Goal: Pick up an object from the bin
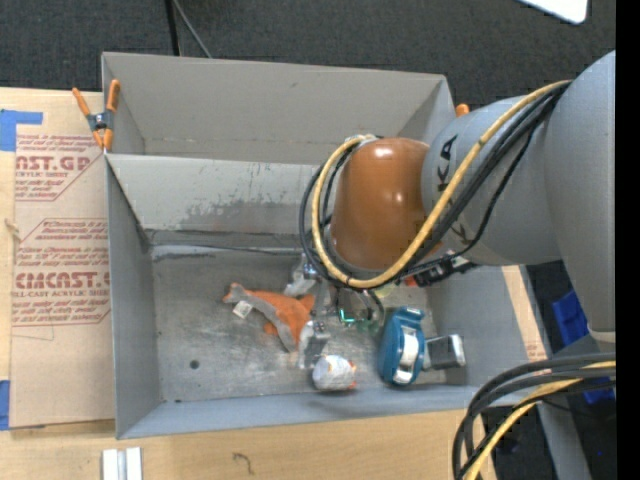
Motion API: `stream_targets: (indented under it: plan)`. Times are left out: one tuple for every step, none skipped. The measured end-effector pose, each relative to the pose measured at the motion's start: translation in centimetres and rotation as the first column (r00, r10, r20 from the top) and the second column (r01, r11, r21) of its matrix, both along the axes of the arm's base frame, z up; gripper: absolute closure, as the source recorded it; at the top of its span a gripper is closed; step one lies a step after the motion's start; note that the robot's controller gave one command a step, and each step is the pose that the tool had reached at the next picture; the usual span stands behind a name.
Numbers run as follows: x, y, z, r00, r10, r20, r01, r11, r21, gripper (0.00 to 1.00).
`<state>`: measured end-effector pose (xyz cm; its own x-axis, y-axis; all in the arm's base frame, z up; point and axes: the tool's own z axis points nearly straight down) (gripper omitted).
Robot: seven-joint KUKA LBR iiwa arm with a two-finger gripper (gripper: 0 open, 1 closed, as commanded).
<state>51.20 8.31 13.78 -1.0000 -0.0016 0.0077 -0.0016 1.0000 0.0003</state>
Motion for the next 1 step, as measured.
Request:
stream_targets:
  plan:
    - [0.20, -0.04, 0.41, 1.000, -0.001, 0.008, 0.001, 1.000, 0.001, 0.00]
